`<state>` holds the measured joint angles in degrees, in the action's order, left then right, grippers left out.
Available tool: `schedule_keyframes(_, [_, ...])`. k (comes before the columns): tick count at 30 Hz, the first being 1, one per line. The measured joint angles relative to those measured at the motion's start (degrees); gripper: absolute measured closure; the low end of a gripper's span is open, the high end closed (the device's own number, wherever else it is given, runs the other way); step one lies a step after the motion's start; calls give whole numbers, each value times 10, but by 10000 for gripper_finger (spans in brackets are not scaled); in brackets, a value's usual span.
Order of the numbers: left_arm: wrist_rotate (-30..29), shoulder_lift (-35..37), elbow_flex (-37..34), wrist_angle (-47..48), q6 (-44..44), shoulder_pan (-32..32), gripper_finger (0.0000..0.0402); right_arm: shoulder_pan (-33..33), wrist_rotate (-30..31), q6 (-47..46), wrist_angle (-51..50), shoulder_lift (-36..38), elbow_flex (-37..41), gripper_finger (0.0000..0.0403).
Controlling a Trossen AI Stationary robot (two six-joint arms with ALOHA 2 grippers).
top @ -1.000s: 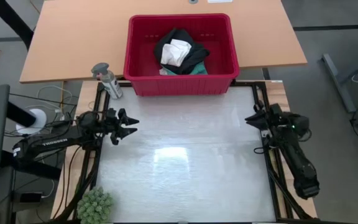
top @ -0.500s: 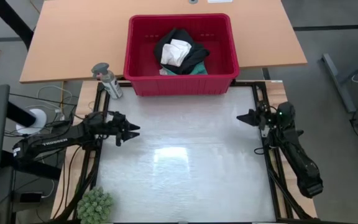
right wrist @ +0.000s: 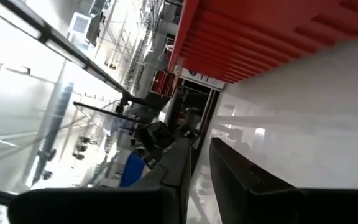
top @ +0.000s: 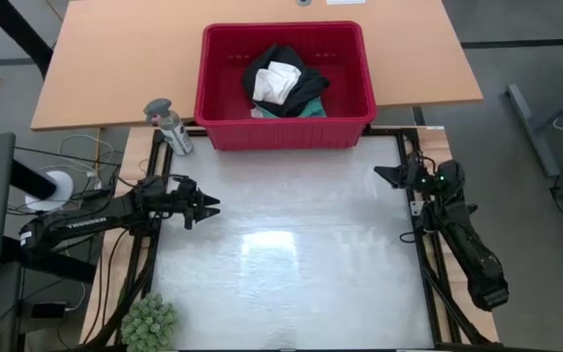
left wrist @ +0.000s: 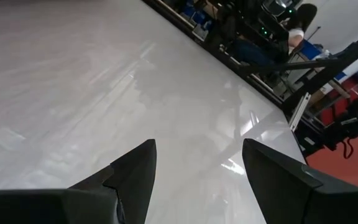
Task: Fold Laundry from Bin
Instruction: Return to Home Position
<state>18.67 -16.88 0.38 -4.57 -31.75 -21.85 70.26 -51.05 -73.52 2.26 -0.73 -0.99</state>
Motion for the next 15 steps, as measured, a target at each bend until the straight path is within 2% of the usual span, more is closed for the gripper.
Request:
schedule_keyframes(8, [0, 0, 0, 0, 0, 0, 173, 0, 0, 79, 0, 0, 0, 316])
schedule_keyframes(15, [0, 0, 0, 0, 0, 0, 173, 0, 0, 76, -1, 0, 0, 316])
